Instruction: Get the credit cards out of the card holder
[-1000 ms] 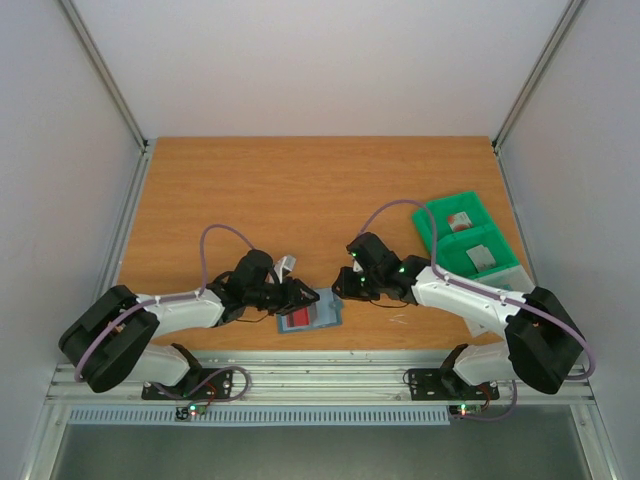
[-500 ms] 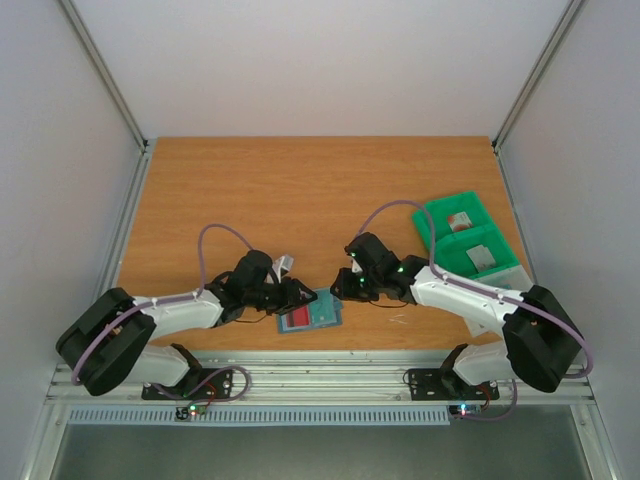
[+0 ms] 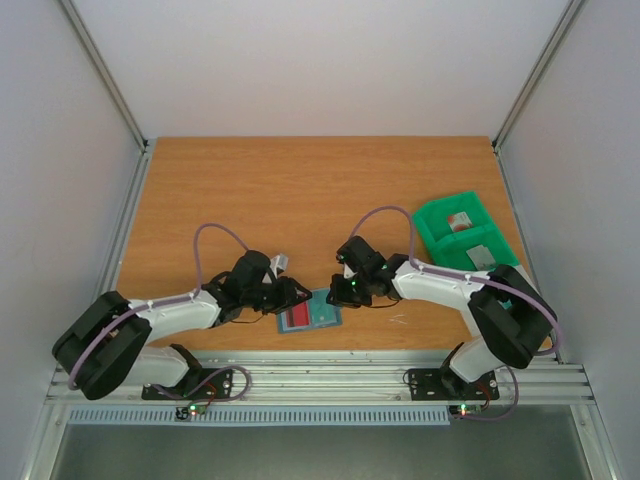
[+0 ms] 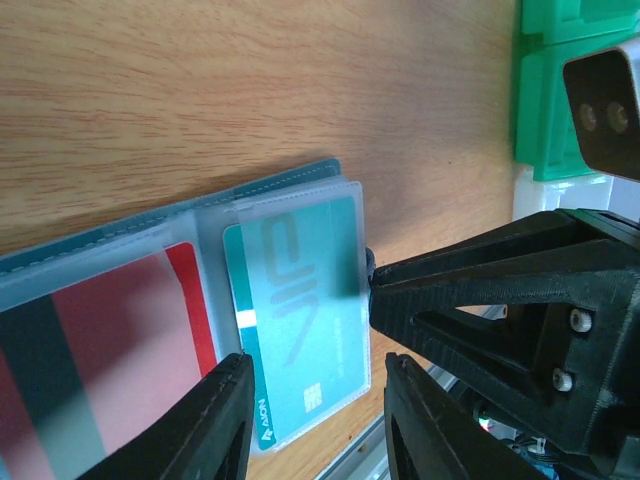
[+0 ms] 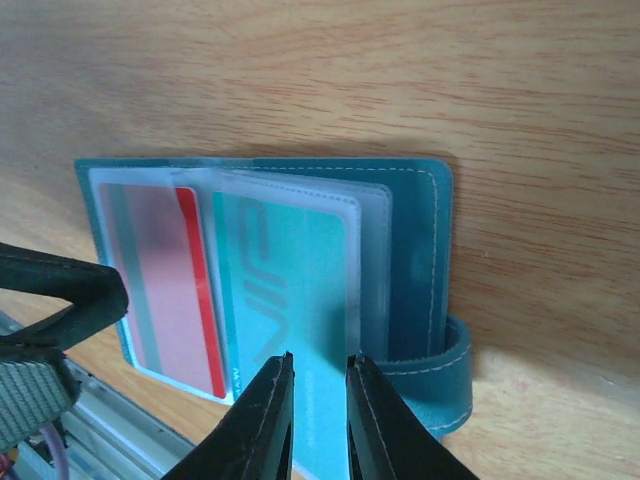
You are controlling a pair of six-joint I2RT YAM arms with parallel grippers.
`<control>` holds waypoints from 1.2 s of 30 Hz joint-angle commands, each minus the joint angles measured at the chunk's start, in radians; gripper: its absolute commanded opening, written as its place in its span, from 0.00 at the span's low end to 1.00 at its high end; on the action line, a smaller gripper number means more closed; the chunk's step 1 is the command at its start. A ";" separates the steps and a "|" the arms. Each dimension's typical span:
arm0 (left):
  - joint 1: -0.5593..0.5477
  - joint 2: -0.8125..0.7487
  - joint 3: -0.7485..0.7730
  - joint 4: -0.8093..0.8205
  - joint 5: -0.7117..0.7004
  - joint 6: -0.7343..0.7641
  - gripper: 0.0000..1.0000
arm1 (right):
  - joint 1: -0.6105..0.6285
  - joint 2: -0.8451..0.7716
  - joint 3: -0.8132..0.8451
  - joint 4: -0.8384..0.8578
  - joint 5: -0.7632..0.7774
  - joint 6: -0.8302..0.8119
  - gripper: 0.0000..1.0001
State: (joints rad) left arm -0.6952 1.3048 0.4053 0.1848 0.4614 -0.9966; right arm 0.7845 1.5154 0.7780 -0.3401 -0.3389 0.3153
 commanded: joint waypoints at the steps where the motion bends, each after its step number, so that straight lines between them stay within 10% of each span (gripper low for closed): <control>1: 0.004 0.034 -0.016 0.055 -0.015 0.013 0.37 | -0.003 0.035 0.024 -0.014 0.002 -0.020 0.15; 36: 0.002 0.285 -0.010 0.361 0.028 -0.101 0.16 | -0.002 0.055 -0.032 -0.009 0.046 -0.026 0.06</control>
State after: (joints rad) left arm -0.6930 1.5665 0.3962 0.4522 0.4904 -1.0855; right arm 0.7845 1.5753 0.7616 -0.3412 -0.3176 0.3050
